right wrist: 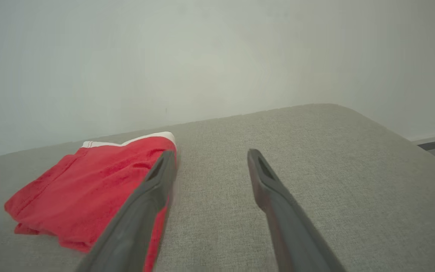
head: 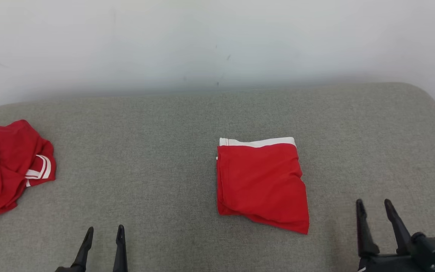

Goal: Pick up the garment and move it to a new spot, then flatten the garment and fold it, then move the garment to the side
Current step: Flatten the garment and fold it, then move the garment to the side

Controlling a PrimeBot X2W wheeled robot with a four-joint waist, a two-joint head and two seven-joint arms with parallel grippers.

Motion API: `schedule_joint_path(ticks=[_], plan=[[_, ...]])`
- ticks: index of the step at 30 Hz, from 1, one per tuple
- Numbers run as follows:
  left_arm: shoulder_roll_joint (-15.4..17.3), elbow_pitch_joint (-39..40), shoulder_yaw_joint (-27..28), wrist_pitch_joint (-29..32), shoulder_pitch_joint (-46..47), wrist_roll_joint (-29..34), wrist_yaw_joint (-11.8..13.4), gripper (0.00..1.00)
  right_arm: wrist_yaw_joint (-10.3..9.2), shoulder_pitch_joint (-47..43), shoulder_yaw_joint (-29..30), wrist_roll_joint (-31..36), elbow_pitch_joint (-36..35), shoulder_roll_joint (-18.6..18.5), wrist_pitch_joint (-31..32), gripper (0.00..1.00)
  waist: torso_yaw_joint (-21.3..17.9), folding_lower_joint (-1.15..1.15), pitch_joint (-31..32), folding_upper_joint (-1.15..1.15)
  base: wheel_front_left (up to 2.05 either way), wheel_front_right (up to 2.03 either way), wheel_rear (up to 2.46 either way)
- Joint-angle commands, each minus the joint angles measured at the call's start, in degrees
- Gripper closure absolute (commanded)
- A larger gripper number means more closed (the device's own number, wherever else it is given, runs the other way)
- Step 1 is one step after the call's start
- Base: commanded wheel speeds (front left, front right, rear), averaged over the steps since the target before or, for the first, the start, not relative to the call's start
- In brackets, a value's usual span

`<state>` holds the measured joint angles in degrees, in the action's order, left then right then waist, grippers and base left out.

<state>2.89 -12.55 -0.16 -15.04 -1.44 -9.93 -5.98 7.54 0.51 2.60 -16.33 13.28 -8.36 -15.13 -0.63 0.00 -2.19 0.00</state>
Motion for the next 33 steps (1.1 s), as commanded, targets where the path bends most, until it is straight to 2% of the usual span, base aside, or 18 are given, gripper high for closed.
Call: schedule_joint_path(ticks=[1, 3, 10, 33], plan=[[0.0, 0.3, 0.0, -0.1, -1.0, 0.7, 0.0, 0.0, -0.13, -1.5, -0.4, 2.8, -1.7, 0.5, -0.1, 0.0, 0.0, 0.0, 0.2, 0.0, 0.0, 0.0, 0.0], [0.0, 0.6, 0.2, -0.1, -0.9, 1.0, 0.0, 0.0, -0.12, -3.3, 0.9, 3.0, -3.1, 2.3, -0.1, 0.0, 0.1, 0.0, 0.3, 0.0, 0.0, 0.0, 0.0], [0.0, 1.9, 0.8, -0.1, -2.0, 3.1, 0.2, 0.0, -0.12, -6.0, 2.1, 6.0, -4.9, 4.4, -0.1, 0.0, 0.7, 0.0, 0.8, 0.0, 0.0, 0.0, 0.0], [0.0, 3.9, 2.9, -0.1, -4.7, 5.3, -0.5, 0.0, -0.12, -6.1, 1.2, 5.7, -2.9, 5.3, -0.1, 0.0, 2.0, 0.0, 1.5, 0.0, 0.0, 0.0, 0.0]])
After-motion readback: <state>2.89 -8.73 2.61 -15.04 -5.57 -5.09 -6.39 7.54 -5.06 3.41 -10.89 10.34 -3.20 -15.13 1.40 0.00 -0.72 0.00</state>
